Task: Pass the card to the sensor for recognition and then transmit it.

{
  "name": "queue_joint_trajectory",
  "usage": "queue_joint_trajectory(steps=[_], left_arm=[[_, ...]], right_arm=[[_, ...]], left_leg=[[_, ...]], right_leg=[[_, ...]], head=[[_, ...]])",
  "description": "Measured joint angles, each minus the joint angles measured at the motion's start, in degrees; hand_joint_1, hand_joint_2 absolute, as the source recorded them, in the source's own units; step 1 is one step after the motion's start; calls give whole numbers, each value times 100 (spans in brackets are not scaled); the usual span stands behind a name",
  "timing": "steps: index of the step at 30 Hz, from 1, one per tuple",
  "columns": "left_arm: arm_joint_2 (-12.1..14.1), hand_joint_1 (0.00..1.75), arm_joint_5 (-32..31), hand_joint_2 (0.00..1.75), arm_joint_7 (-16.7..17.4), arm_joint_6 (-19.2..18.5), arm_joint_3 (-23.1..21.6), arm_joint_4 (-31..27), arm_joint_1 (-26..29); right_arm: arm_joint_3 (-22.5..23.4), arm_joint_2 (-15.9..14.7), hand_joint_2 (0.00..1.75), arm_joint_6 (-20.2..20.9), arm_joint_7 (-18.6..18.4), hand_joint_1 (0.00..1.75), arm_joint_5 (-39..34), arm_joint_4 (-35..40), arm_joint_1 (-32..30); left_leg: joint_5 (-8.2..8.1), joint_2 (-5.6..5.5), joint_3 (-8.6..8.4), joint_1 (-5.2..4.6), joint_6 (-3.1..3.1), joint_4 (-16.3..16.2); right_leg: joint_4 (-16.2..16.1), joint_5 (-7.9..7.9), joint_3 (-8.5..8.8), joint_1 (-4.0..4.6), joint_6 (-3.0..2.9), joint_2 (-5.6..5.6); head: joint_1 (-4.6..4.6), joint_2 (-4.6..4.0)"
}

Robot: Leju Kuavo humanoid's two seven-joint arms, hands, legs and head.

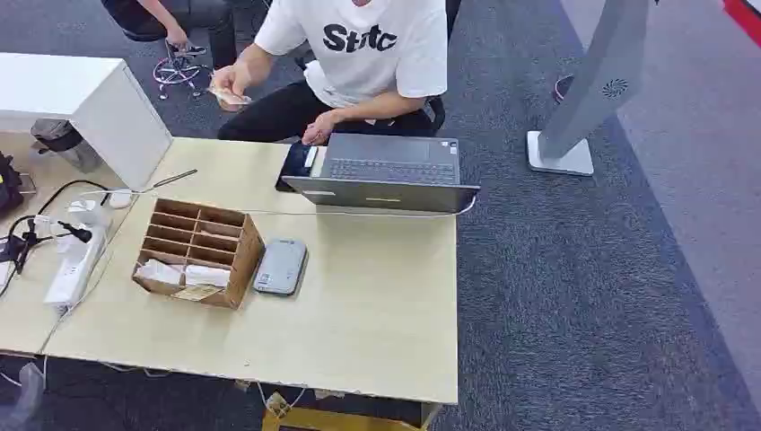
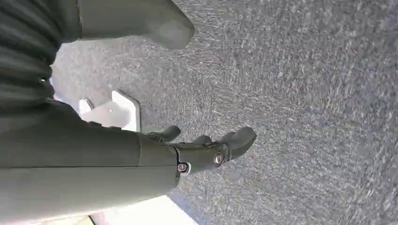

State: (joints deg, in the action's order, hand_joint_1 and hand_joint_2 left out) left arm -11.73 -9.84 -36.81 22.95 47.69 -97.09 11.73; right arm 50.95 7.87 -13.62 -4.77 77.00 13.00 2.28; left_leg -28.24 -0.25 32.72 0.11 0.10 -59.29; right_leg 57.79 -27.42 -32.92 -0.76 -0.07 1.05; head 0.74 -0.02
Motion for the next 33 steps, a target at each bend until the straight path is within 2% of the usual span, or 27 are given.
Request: queue_joint_trajectory(steps=[5,13,23,33], left_arm=[[310,0,-157,175,-13,225,-868,-812,86],[885,0,-606,175,365,356,-2017,-1661,-86],[1491,0,-1922,175,1176,288,-2701,-1615,-907],[2149,0,-3437,175,1991,188,-3415,-1071,-1718]], right_arm=[[-24,65,175,94,-65,0,218,-17,4],[-107,162,175,232,-170,0,529,-50,8],[-177,186,175,378,-280,0,747,-63,27],[-312,201,175,485,-328,0,894,-72,39]], left_leg=[[3,0,0,0,-2,0],[4,0,1,0,-2,0],[7,3,-3,-1,-1,-1],[11,3,-3,-1,-1,-1]], right_leg=[[0,1,-1,0,-1,1],[2,3,3,0,-1,1],[2,8,-1,-1,-5,4],[2,8,-2,0,-6,5]], head=[[0,0],[2,0],[7,0],[9,0]])
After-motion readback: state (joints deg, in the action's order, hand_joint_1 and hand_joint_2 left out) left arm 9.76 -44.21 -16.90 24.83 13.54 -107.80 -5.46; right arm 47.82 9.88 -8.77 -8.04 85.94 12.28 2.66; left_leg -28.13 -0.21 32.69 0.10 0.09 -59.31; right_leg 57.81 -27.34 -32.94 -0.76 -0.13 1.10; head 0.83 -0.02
